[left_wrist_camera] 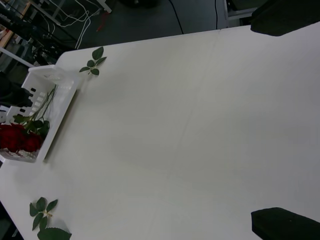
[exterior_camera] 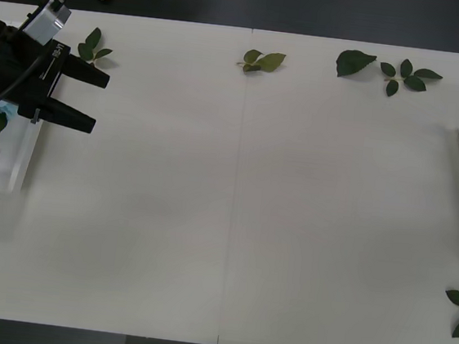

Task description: Put the red flowers into the right box and the blue flowers into the left box

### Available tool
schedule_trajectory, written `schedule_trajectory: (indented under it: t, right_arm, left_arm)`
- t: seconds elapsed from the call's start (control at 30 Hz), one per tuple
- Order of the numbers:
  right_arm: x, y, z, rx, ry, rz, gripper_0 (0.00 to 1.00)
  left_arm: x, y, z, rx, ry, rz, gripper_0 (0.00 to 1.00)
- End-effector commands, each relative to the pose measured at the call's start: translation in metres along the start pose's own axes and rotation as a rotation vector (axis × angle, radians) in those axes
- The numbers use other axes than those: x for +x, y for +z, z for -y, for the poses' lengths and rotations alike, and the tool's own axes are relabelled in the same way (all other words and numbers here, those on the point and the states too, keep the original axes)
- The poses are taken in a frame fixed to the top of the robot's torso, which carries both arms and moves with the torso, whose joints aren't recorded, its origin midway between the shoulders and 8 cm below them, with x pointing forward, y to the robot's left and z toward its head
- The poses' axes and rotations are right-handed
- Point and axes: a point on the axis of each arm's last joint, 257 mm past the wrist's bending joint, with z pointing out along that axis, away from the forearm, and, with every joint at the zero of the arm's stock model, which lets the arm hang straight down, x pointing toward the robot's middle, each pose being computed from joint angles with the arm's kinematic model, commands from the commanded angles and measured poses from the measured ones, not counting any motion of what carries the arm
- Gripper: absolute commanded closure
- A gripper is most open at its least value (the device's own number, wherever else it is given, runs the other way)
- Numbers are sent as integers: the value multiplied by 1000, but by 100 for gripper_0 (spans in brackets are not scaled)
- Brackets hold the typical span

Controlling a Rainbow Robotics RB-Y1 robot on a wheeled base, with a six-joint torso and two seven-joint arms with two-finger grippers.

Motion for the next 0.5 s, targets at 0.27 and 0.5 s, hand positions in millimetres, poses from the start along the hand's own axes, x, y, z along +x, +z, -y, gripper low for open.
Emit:
schedule_trajectory:
  t: [0.27,0.5]
  right_arm:
    - [-23,-22,2,-97,-92,70,0]
    - [-32,-59,-31,-351,-167,130,0]
  left_arm:
    - [-15,-22,-8,-48,19,-11,0]
    - [-15,-22,-8,-48,19,-11,0]
